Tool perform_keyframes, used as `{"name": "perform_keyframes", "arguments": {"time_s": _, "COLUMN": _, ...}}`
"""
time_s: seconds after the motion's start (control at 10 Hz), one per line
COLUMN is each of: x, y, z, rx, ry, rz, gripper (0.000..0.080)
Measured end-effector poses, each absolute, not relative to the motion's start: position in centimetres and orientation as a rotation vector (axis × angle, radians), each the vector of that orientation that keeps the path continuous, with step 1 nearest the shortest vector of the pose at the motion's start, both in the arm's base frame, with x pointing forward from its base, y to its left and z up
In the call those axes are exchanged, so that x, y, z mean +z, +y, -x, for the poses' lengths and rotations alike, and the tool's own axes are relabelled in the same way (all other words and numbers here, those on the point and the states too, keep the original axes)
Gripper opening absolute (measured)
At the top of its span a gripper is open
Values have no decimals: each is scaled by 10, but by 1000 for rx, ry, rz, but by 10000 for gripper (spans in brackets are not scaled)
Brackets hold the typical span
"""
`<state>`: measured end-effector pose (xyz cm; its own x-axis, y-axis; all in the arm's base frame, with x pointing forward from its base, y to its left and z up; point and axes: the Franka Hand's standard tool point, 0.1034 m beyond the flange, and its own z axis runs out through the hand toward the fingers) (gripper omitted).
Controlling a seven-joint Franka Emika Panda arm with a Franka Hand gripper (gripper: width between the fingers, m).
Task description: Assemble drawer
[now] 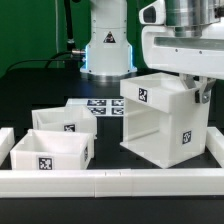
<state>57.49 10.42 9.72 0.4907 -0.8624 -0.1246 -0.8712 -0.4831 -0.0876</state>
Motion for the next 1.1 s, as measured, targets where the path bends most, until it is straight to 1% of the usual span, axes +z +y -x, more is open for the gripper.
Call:
{"name": "perform_keyframes", "arguments": {"time_s": 0.1, "x": 97, "y": 105, "z": -575, "rx": 102, "ry": 1541, "rz": 2570, "gripper": 35}}
{"name": "perform_keyframes", "arguments": {"time_s": 0.2, "x": 98, "y": 107, "z": -577, "rx": 156, "ry": 1767, "rz": 2391, "gripper": 34}}
{"name": "perform_keyframes", "arguments": {"time_s": 0.3, "x": 98, "y": 105, "z": -581, "rx": 176, "ry": 1875, "rz": 2285, "gripper": 34}}
{"name": "perform_keyframes", "arguments": {"time_s": 0.6, "x": 100, "y": 112, "z": -608, "rx": 228, "ry": 2144, "rz": 2015, "gripper": 34}}
{"name": "perform_keyframes", "arguments": {"time_s": 0.9, "x": 100, "y": 118, "z": -624, "rx": 212, "ry": 2120, "rz": 2017, "gripper": 34}}
{"name": "perform_keyframes", "arguments": {"time_s": 1.1, "x": 101, "y": 116, "z": -628, "rx": 204, "ry": 2060, "rz": 2072, "gripper": 34}}
